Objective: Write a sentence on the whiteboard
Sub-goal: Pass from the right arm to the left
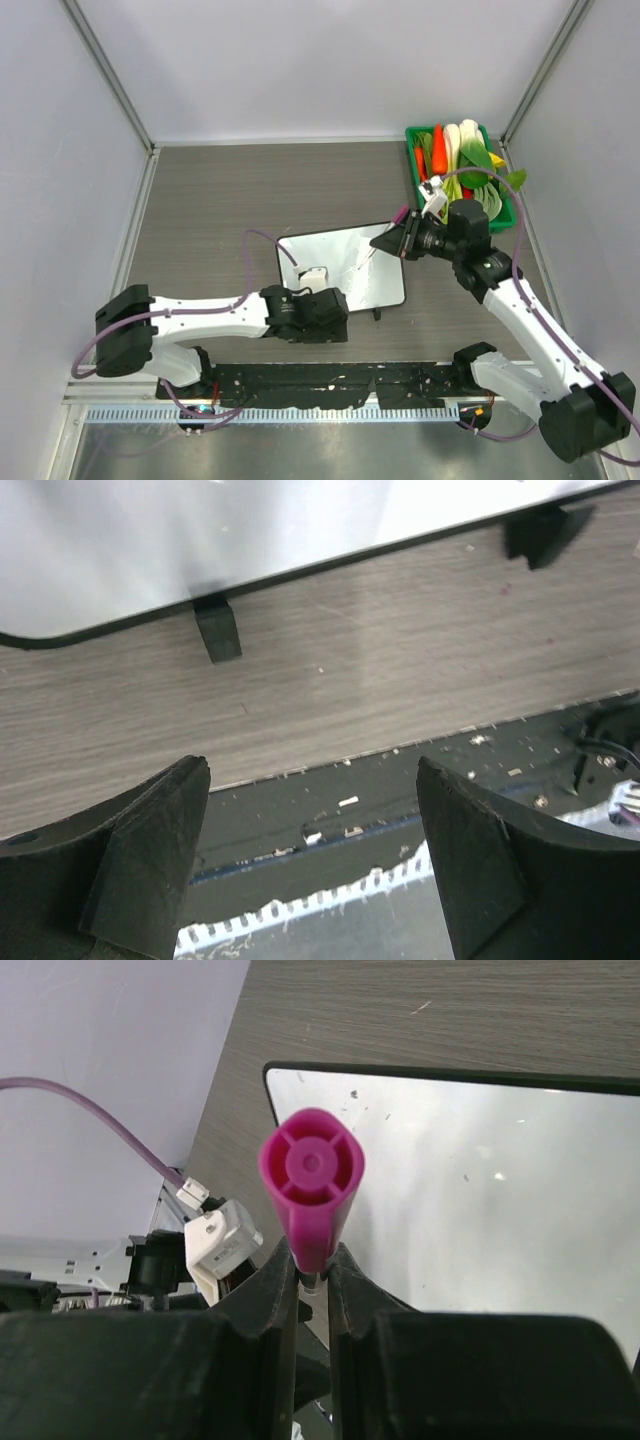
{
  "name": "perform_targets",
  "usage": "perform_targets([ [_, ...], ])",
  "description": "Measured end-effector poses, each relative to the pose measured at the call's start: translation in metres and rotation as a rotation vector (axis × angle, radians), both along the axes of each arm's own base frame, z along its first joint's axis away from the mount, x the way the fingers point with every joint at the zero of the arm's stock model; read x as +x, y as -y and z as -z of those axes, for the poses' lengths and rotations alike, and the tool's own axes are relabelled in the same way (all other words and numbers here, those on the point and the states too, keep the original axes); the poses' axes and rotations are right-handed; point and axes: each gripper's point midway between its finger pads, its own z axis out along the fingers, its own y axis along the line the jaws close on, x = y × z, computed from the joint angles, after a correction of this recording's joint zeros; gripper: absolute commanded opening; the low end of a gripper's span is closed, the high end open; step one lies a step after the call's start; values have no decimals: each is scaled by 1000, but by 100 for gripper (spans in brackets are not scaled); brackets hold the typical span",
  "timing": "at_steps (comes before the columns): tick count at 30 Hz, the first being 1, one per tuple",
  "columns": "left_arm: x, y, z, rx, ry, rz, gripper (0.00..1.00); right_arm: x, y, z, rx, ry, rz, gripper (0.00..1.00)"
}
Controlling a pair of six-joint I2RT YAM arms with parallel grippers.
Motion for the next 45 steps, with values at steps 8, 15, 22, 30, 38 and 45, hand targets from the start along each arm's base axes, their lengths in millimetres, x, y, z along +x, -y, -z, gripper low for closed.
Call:
perform_targets([
  [8,-9,-6,-43,-83,110,33,88,-45,14,-33,47,134,-17,1],
  [15,2,-23,-85,-193,230,-5,89,-79,24,1,22,84,-37,1],
  [22,9,-41,-120,-301,325,-9,97,-93,29,25,11,49,-38,1],
  [30,6,-26,-140,-444,423,127,100,-88,25,32,51,46,-29,2],
  [38,52,-3,-166,-582,473,169,98,-78,10,35,170,11,-44,1],
  [45,82,25,-134,-630,361,268,92,-67,-1,36,217,-13,-81,2],
])
